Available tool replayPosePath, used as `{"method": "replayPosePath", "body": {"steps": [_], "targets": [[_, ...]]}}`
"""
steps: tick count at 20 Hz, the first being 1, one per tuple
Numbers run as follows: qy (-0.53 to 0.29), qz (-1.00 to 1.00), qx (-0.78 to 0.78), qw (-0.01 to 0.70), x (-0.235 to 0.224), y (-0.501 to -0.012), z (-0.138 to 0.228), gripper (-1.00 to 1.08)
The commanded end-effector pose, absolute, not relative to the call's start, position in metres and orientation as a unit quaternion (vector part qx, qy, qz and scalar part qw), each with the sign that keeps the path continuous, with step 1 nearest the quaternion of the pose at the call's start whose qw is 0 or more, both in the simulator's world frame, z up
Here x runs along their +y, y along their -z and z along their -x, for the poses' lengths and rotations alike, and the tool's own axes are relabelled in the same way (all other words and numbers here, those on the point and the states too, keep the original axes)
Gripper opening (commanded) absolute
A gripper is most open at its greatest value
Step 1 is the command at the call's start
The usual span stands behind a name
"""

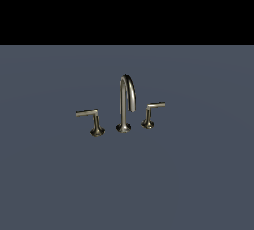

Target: Turn on the faucet by rotating a designated handle.

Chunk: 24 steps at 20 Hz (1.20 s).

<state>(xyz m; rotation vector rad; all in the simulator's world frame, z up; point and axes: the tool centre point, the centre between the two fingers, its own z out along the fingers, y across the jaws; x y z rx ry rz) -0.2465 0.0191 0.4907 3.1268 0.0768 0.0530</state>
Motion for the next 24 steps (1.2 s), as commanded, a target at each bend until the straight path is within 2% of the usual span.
{"method": "replayPosePath", "body": {"steps": [1, 12, 24], "targets": [[-0.017, -1.0, 0.025, 0.007, 0.019, -0.491, 0.246, -1.0], [-0.016, -1.0, -0.008, 0.006, 0.031, -0.472, 0.242, -1.0], [-0.014, -0.993, -0.117, 0.005, 0.068, -0.409, 0.22, -1.0]]}}
